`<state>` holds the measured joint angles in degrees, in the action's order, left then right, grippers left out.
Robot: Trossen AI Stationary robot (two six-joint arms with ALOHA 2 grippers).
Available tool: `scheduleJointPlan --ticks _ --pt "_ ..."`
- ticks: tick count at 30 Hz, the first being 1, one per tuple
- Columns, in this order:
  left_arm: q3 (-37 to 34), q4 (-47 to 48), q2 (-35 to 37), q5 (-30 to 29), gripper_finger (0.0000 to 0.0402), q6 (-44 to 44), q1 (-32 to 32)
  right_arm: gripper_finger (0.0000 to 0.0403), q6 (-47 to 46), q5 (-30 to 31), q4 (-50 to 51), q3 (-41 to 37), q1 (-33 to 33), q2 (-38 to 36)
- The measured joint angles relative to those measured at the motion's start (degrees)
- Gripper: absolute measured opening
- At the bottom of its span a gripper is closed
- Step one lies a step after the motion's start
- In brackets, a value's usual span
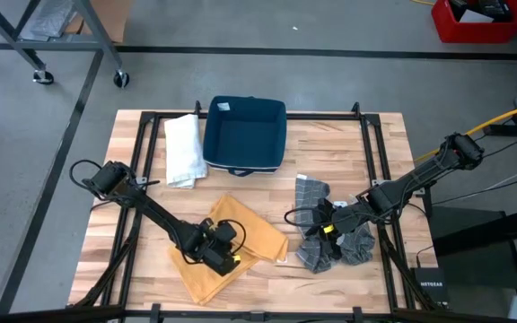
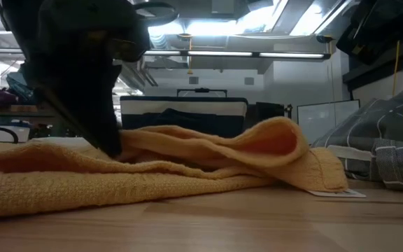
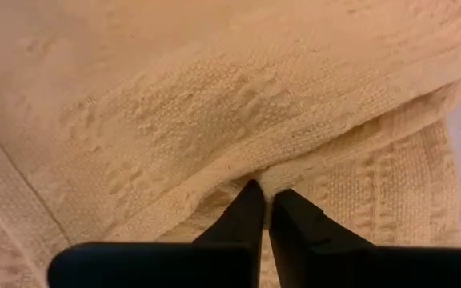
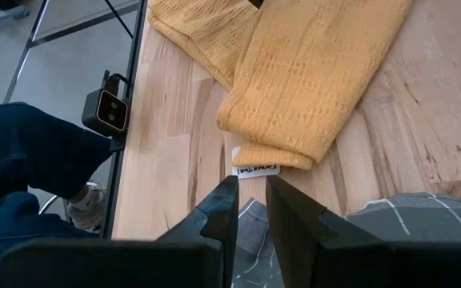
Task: Fold towel
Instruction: Fold the yellow towel
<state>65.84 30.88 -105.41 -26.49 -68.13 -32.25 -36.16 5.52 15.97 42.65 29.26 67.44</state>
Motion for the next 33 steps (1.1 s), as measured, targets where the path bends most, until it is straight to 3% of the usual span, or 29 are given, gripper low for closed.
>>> scheduleJointPlan --ticks 6,23,33 --pt "0.00 1.11 0.65 -1.16 0.0003 1.68 0.43 0.0072 0.00 -0.06 0.00 0.00 0.00 0.00" --pt "0.04 20.82 11.89 -1.76 0.0001 2.36 1.99 0.0072 0.00 -0.11 0.06 0.00 0.00 0.00" --pt "0.04 25.25 13.49 0.08 0.0001 5.34 1.95 0.0072 0.00 -0.13 0.04 0.00 0.00 0.00"
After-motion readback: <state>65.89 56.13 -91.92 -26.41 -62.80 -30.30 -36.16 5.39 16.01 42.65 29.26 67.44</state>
